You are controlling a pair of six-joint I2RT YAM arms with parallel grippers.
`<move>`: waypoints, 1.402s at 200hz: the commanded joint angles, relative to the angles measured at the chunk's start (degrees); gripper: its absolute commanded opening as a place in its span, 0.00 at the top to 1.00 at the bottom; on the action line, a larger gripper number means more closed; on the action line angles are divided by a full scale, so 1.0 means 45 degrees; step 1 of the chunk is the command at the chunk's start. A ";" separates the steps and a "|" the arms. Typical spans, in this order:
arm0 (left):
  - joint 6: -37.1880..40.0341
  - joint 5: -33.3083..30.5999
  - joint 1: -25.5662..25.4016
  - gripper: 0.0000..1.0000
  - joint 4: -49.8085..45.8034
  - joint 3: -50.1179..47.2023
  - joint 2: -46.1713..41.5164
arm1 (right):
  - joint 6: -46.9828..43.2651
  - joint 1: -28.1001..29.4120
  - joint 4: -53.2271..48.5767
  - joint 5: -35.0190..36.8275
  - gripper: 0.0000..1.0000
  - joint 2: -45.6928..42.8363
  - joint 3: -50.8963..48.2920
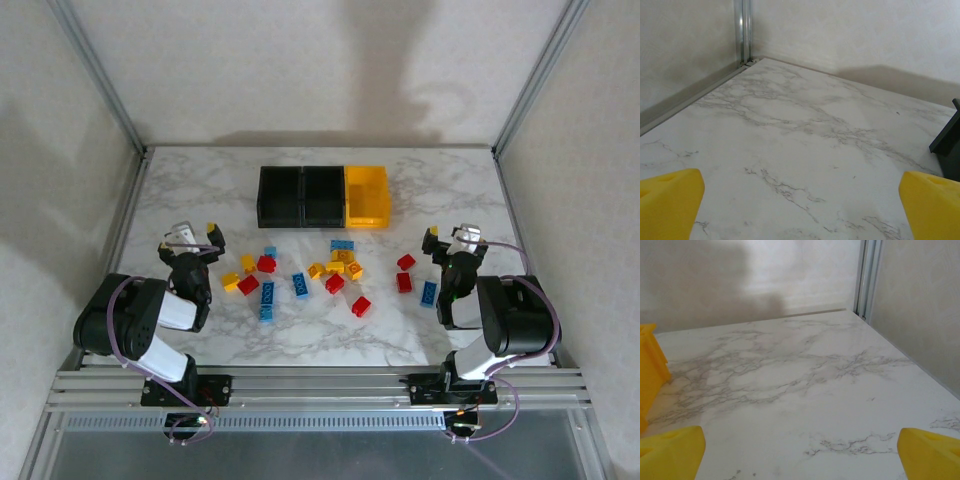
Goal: Sort the legos into containers by color
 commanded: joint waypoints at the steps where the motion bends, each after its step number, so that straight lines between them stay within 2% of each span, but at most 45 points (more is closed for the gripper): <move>1: -0.0091 0.0226 0.0157 0.00 -0.0070 0.0250 -0.0108 | 0.0123 0.0007 0.0372 0.0182 0.01 0.0004 0.0107; 17: -0.0035 0.0173 0.0136 0.01 0.0083 0.0214 -0.0116 | 0.0035 0.0078 0.0584 0.0422 0.01 -0.0063 0.0085; 24: -0.0092 -0.0201 0.0044 0.01 -0.0296 0.0334 -0.0442 | 0.0125 0.0256 -0.0285 0.0700 0.01 -0.0457 0.0208; 33: -0.0261 -0.0598 0.0054 0.01 -0.2450 0.1139 -0.1180 | -0.0265 0.0385 -0.0266 0.0591 0.01 -0.0762 0.0233; 41: -0.0479 -0.1182 0.0078 0.01 -0.4092 0.1970 -0.1511 | -0.0233 0.0658 -0.1745 0.1459 0.01 -0.1319 0.0679; 52: -0.0662 -0.1767 0.0063 0.01 -0.5494 0.2726 -0.1887 | -0.0204 0.0704 -0.3122 0.1648 0.01 -0.1897 0.1494; 83: -0.1358 -0.2172 0.0040 0.01 -0.6218 0.3143 -0.3410 | 0.0746 0.0706 -0.5229 0.1514 0.01 -0.3974 0.2051; 93: -0.1746 -0.2101 0.0073 0.01 -0.7371 0.3707 -0.3859 | 0.1765 0.0675 -0.6287 0.1630 0.01 -0.4839 0.2374; 99: -0.2155 -0.1908 0.0098 0.01 -0.8057 0.4021 -0.4125 | 0.3032 0.0624 -0.7327 0.2026 0.01 -0.5308 0.2757; 111: -0.3493 -0.1181 0.0327 0.01 -0.9297 0.4445 -0.4726 | 0.7688 0.0193 -1.2183 0.3254 0.01 -0.5995 0.4328; 115: -0.4049 -0.0982 0.0403 0.00 -0.9688 0.4575 -0.4907 | 0.8921 -0.0122 -1.3930 0.3157 0.01 -0.6039 0.4852; 119: -0.4573 -0.0747 0.0524 0.00 -1.0045 0.4666 -0.5063 | 0.9329 -0.0536 -1.4712 0.2393 0.01 -0.6034 0.5136; 123: -0.4974 -0.0372 0.0631 0.00 -1.0265 0.4722 -0.5196 | 0.9276 -0.0944 -1.4860 0.1296 0.04 -0.6028 0.5233; 130: -0.5724 0.0222 0.0783 0.00 -1.0690 0.4822 -0.5419 | 0.9073 -0.1415 -1.4742 -0.0267 0.15 -0.6056 0.5188; 139: -0.6514 0.1065 0.0871 0.00 -1.1429 0.5066 -0.5574 | 0.8871 -0.1491 -1.4570 -0.0951 0.20 -0.6330 0.5041; 152: -0.7121 0.2275 0.0791 0.00 -1.2369 0.5396 -0.5655 | 0.8666 -0.1307 -1.4075 -0.1370 0.19 -0.7080 0.4503; 159: -0.7443 0.2941 0.0700 0.01 -1.2599 0.5391 -0.5715 | 0.8525 -0.1180 -1.4273 -0.1395 0.04 -0.7388 0.4500; 162: -0.7560 0.3217 0.0650 0.01 -1.2603 0.5307 -0.5767 | 0.8456 -0.1104 -1.4471 -0.1410 0.01 -0.7473 0.4568; 176: -0.7952 0.4798 0.0336 0.00 -1.2544 0.4698 -0.6173 | 0.8048 -0.0903 -1.6176 -0.1795 0.01 -0.7398 0.5437; 187: -0.7923 0.5745 0.0020 0.00 -1.2599 0.4293 -0.6577 | 0.7485 -0.0887 -1.7561 -0.2753 0.08 -0.6958 0.6217; 202: -0.8067 0.6126 -0.0585 0.01 -1.3193 0.3766 -0.7108 | 0.7260 -0.0733 -1.9267 -0.3244 0.13 -0.6255 0.6905; 218: -0.7995 0.6540 -0.1138 0.06 -1.3900 0.3513 -0.7435 | 0.7011 -0.0437 -2.0533 -0.2999 0.20 -0.5562 0.7258; 235: -0.7855 0.6926 -0.1708 0.12 -1.4703 0.3388 -0.7738 | 0.6845 -0.0075 -2.1017 -0.2754 0.27 -0.5274 0.7277; 252: -0.8137 0.7052 -0.2287 0.16 -1.5334 0.3160 -0.8116 | 0.6815 0.0528 -2.1421 -0.2592 0.39 -0.5187 0.7379; 268: -0.8504 0.7121 -0.2959 0.16 -1.5523 0.2803 -0.8525 | 0.6695 0.1204 -2.2249 -0.2264 0.43 -0.4601 0.7819; 280: -0.8758 0.6828 -0.3584 0.16 -1.5553 0.2482 -0.8895 | 0.6620 0.1762 -2.2714 -0.1912 0.41 -0.3962 0.8024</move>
